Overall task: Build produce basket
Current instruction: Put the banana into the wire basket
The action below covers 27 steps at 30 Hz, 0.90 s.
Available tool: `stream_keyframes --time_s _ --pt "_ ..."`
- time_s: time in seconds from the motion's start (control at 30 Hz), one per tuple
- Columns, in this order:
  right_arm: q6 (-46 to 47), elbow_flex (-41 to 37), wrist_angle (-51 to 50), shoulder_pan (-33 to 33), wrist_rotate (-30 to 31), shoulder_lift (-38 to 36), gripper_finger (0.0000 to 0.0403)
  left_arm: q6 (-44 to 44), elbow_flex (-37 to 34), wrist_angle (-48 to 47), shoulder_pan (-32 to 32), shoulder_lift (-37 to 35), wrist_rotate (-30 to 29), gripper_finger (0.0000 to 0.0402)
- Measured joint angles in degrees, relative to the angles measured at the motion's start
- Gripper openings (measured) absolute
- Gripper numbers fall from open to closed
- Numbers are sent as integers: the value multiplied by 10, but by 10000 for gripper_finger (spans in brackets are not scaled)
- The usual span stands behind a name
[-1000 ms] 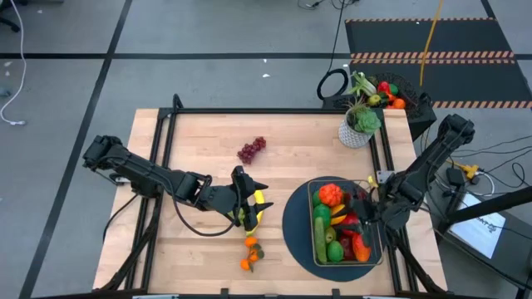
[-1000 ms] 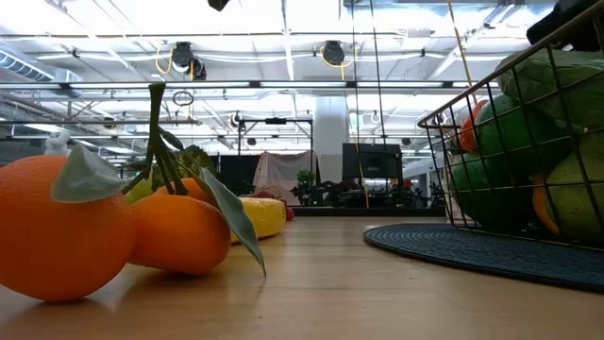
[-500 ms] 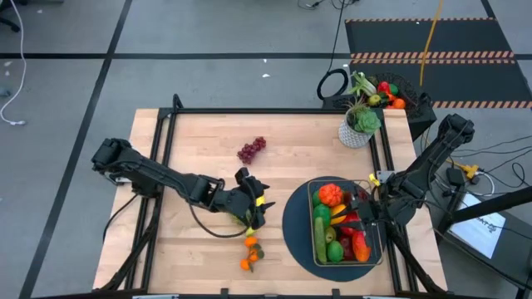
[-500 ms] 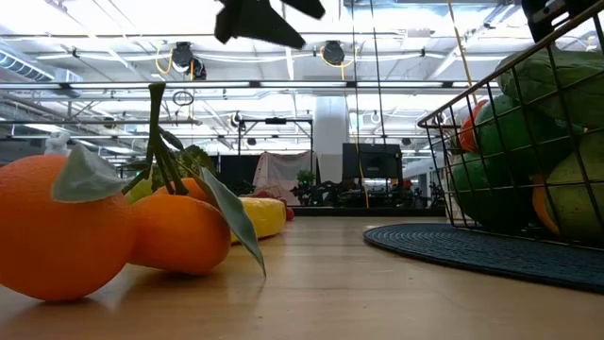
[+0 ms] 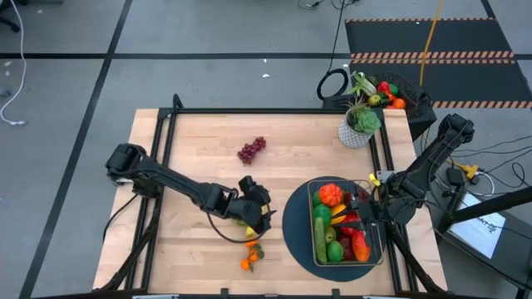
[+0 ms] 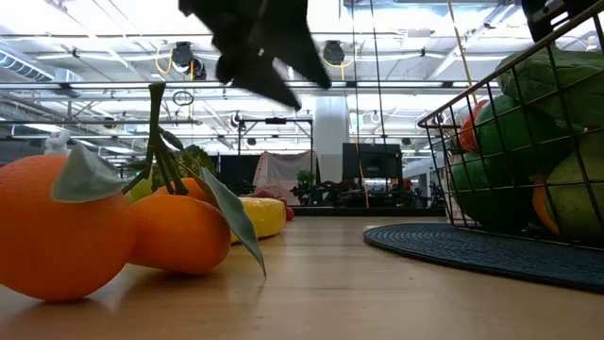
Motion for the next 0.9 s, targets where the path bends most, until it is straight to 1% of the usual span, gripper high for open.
stream_keyframes --time_s 0.1,0.2,0.37,0.47,0.57,0.7,0.77,0.9 --pt "-10 0 -3 0 0 0 82 -62 0 -31 -1 19 3 356" --pt "-10 0 -2 0 0 0 82 -120 0 -60 6 36 25 361" --pt "-9 0 -2 0 -1 0 82 -269 0 -121 34 54 99 341" --pt "-7 0 -3 0 -1 0 82 -338 0 -158 51 54 117 320" --pt "-7 0 -4 0 -1 0 82 -351 0 -165 62 54 133 298" --pt "-6 0 -4 0 -2 0 82 -348 0 -144 62 54 141 280" --pt "-6 0 -4 0 -7 0 82 -348 0 -137 60 64 145 277" --pt "-6 0 -4 0 -16 0 82 -357 0 -123 60 88 185 280"
